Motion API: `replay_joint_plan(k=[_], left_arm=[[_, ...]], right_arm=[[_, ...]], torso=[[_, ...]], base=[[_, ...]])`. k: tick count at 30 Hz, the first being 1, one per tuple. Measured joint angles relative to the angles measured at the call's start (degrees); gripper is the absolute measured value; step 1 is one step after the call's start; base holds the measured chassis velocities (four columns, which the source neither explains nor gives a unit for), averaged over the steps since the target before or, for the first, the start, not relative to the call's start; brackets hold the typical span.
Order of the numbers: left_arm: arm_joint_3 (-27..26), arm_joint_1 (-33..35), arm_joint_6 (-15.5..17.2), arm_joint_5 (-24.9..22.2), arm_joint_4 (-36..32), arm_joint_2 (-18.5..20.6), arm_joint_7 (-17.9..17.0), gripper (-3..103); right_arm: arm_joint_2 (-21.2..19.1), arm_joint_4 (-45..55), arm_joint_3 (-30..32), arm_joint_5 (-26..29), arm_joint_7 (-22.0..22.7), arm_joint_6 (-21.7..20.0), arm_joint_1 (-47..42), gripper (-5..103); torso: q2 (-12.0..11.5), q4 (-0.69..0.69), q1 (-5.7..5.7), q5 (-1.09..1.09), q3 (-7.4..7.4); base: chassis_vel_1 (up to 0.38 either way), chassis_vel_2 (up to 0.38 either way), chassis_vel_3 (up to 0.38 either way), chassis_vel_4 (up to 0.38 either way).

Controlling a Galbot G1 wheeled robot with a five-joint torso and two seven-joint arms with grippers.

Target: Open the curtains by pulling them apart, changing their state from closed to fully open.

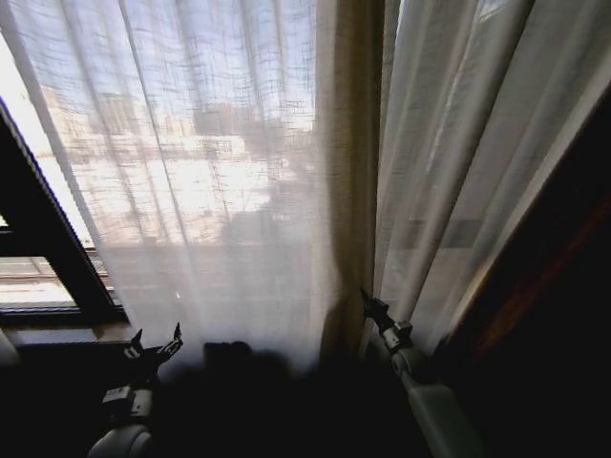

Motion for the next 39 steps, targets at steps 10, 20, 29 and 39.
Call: replay_joint_plan(k=[10,20,29,39], left_arm=[[0.0,0.0,0.0,0.0,0.0,0.0,0.0,100],[0.0,0.0,0.0,0.0,0.0,0.0,0.0,100],[0.0,0.0,0.0,0.0,0.0,0.0,0.0,100],[0.0,0.0,0.0,0.0,0.0,0.0,0.0,100]], right_arm=[[-0.5,-0.2,0.5,0.6,-0.4,0.1,-0.1,0],[-0.3,-0.5,0.2,1.4,-0.3,2.0,-0.4,0],[-0.1,-0.8,0.1,-0.7,-0.2,3.5,0.0,0],[-0.7,-2.0,0.8,-7.5,10.2,1.3,0.7,0]], torso=[[0.0,0.02,-0.01,-0.02,0.00],[0.0,0.01,-0.01,-0.01,-0.01],[0.0,0.00,-0.01,0.04,0.00],[0.0,0.03,-0.01,-0.01,0.00]], base=[[-0.344,-0.371,0.349,0.369],[-0.349,-0.357,0.351,0.340],[-0.191,-0.196,0.183,0.179],[0.034,0.018,-0.020,-0.025]])
